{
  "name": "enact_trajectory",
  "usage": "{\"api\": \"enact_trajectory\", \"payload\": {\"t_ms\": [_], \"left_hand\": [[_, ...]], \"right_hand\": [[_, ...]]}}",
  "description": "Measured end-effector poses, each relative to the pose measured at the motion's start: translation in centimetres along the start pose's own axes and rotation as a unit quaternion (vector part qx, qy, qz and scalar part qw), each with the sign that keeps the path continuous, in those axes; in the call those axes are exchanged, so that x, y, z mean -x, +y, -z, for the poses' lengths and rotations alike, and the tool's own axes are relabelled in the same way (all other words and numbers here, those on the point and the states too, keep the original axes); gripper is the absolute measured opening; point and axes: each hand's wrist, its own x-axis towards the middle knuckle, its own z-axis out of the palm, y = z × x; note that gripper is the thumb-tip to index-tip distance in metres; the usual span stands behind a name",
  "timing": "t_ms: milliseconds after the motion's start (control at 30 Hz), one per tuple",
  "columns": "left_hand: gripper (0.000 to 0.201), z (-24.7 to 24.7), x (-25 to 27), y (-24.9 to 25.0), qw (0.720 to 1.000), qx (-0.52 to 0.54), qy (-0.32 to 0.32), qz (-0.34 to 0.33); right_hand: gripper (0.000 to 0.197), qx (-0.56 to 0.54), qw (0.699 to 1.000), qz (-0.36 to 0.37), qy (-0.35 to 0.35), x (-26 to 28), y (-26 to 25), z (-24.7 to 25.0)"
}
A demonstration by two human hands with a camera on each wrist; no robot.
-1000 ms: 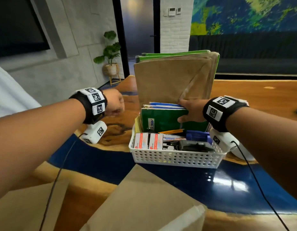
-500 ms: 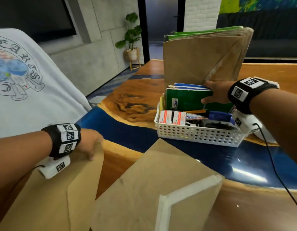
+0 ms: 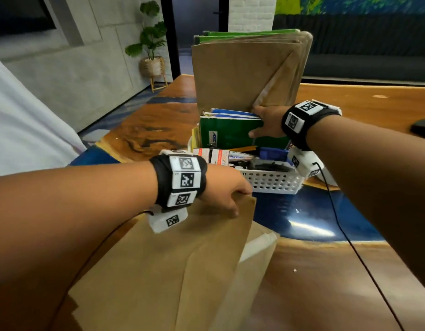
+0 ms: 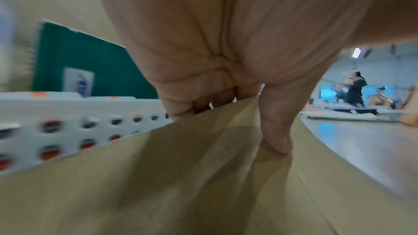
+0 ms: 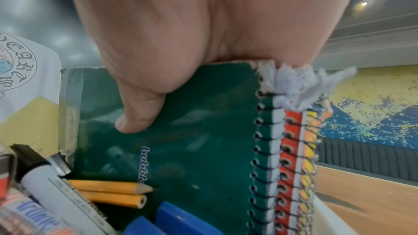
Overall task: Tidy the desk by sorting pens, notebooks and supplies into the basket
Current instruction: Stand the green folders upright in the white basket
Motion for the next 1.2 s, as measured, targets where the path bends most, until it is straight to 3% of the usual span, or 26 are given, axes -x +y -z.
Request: {"api": "enact_trajectory", "payload": {"t_ms": [133, 233, 333, 400, 567, 667, 733, 867, 967, 1033, 1133, 1200], "left_hand": [[0.065, -1.0, -2.8, 1.6, 0.999, -0.028, 0.007, -0.019], [0.106, -1.4, -2.7, 1.1, 0.995, -0.054, -0.073, 0.038], [0.116, -2.8, -2.0, 0.7, 0.988, -0.090, -0.101, 0.076], [0.111, -3.8, -1.5, 0.5, 0.990, -0.070, -0.084, 0.086], [0.066, -4.7, -0.2, -0.3, 0.993, -0.043, -0.046, 0.096], [0.034, -3.7, 0.8, -1.0, 0.993, 0.028, -0.056, 0.095], [0.028, -1.3, 2.1, -2.0, 0.994, 0.038, -0.039, 0.092], [0.029, 6.7, 5.7, -5.1, 0.992, 0.019, 0.047, 0.119], [0.035, 13.4, 9.2, -6.4, 0.973, 0.023, 0.158, 0.166], [0.035, 17.2, 11.0, -6.6, 0.947, -0.003, 0.266, 0.180], [0.033, 20.9, 11.8, -6.6, 0.884, -0.048, 0.430, 0.176], [0.036, 22.5, 11.2, -6.6, 0.848, -0.065, 0.497, 0.171]], "right_hand": [[0.064, -0.001, 1.000, 0.008, 0.003, -0.1, 0.1, -0.1], [0.063, -0.003, 1.000, 0.012, 0.009, -0.3, 0.3, -0.2], [0.065, -0.002, 1.000, 0.015, 0.016, -0.3, 0.4, -0.2], [0.065, -0.003, 1.000, 0.015, 0.017, -0.4, 0.4, -0.3], [0.069, 0.005, 1.000, 0.015, 0.014, -0.4, 0.3, -0.3], [0.068, 0.009, 1.000, 0.013, 0.012, 0.0, 0.2, -0.2], [0.066, 0.009, 1.000, 0.012, 0.011, 0.1, 0.2, -0.2], [0.068, 0.008, 0.999, 0.017, 0.028, 0.0, 0.4, -0.3], [0.076, 0.003, 0.999, 0.022, 0.032, 0.0, 0.5, -0.5], [0.069, 0.014, 0.999, 0.022, 0.028, 0.0, 0.7, -0.5], [0.061, 0.020, 1.000, 0.021, 0.007, 0.3, 0.8, -0.2], [0.065, 0.027, 0.999, 0.026, 0.004, 0.3, 0.9, -0.3]]}}
